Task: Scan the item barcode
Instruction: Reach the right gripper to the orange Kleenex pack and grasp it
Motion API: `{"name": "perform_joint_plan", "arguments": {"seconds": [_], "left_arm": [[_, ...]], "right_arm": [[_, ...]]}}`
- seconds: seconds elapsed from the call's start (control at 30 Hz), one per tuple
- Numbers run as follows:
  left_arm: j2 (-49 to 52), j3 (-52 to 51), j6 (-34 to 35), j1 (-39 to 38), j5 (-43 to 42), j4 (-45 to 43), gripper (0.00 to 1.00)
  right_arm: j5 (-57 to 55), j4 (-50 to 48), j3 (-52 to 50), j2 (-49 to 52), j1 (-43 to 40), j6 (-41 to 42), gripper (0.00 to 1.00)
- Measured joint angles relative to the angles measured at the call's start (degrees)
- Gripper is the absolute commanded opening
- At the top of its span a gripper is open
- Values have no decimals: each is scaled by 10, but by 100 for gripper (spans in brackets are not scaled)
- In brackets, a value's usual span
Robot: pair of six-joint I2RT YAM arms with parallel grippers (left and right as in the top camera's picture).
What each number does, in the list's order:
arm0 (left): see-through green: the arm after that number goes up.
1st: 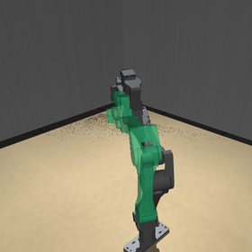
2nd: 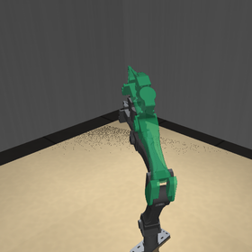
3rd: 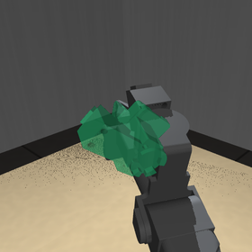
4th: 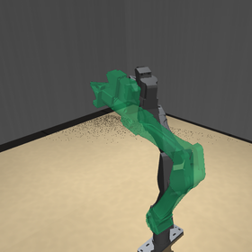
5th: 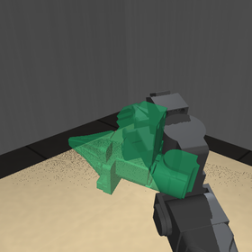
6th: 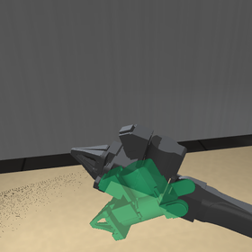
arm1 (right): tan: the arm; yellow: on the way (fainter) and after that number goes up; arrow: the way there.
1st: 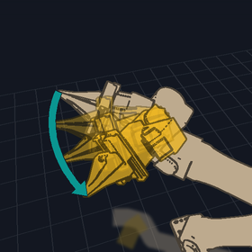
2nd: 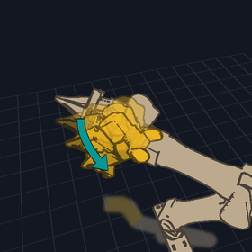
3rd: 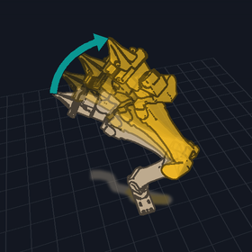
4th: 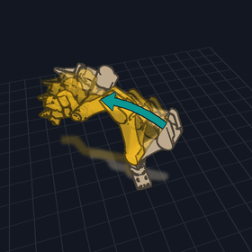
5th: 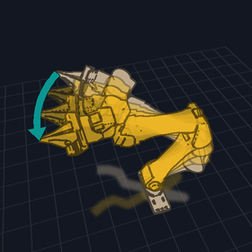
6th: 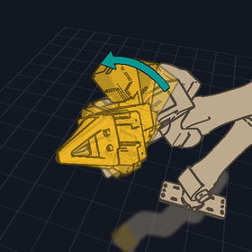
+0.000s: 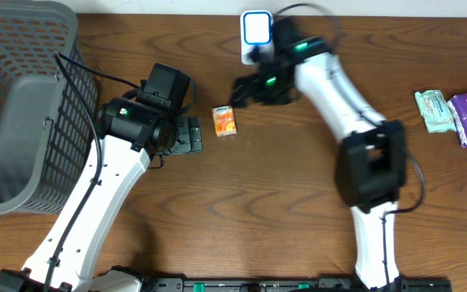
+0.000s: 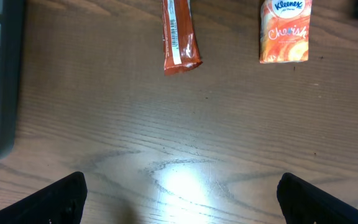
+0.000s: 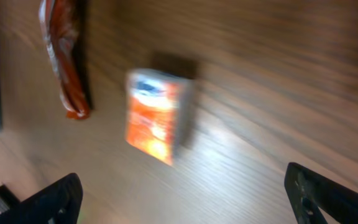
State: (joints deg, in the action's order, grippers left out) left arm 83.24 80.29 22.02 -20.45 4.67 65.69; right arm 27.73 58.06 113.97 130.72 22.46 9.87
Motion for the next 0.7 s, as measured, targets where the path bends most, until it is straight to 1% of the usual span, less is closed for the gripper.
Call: {"name": "perform_joint_plan", "arguments": {"seconds": [0.1,0.17,0.2,0.27,0.3,0.33,0.4,0.5,0.57,0.7], "left_arm": [[0,0,0,0,0,0,98],[0,0,0,0,0,0,98],[0,0,0,0,0,0,98],[0,0,0,0,0,0,98],[0,0,0,0,0,0,98],[0,0,0,0,0,0,98],[0,0,0,0,0,0,98],[0,0,0,0,0,0,98],[0,0,0,0,0,0,98],[0,0,0,0,0,0,98]], "right_arm": [[-23,-31,0,27,44,38,89],[-30,-49,0,45,59,61,82],[-33,-52,0,52,63,70,72],[-38,-52,0,67,65,87,55],[-38,-49,0,72,64,97,49],[-37,-46,0,76,63,101,39],[-33,-41,0,81,61,106,25],[-25,-38,0,84,57,111,14],[-19,-37,1,84,56,112,1],[20,-42,2,85,51,107,1]]}}
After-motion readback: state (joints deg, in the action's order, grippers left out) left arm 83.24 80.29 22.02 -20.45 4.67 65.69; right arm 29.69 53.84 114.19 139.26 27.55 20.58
